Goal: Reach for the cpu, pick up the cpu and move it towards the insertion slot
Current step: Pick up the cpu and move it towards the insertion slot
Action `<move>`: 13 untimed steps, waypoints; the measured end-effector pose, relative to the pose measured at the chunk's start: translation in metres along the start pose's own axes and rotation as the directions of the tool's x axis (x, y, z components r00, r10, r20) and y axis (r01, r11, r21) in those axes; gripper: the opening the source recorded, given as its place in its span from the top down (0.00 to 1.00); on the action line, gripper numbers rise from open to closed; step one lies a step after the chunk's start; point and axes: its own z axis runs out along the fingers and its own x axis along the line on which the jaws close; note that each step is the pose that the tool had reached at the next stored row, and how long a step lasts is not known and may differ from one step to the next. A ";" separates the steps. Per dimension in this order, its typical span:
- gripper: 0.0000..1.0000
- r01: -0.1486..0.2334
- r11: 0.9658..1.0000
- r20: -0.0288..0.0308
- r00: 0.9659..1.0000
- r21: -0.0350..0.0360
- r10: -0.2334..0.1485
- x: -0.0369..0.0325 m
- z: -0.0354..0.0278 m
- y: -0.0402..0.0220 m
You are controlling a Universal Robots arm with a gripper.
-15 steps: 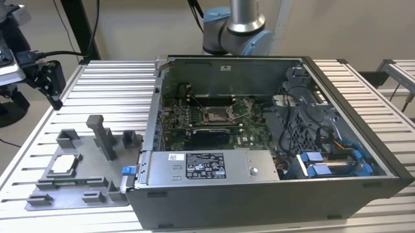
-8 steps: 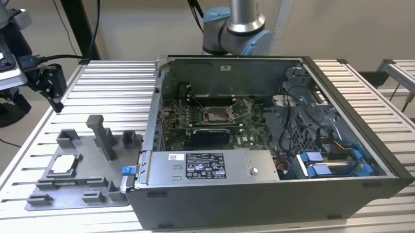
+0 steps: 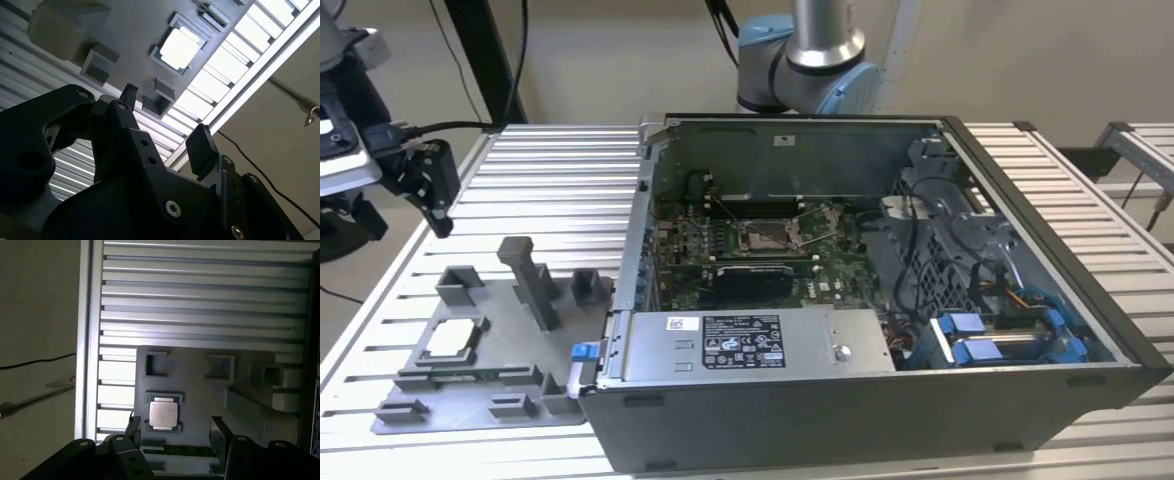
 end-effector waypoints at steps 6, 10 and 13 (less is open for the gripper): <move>0.00 0.000 1.000 0.000 1.000 0.000 0.000 0.0003 0.0061 -0.0002; 0.00 0.000 1.000 0.000 1.000 0.000 0.000 0.0005 0.0100 -0.0003; 0.00 0.000 1.000 0.000 1.000 0.000 0.000 0.0008 0.0131 -0.0005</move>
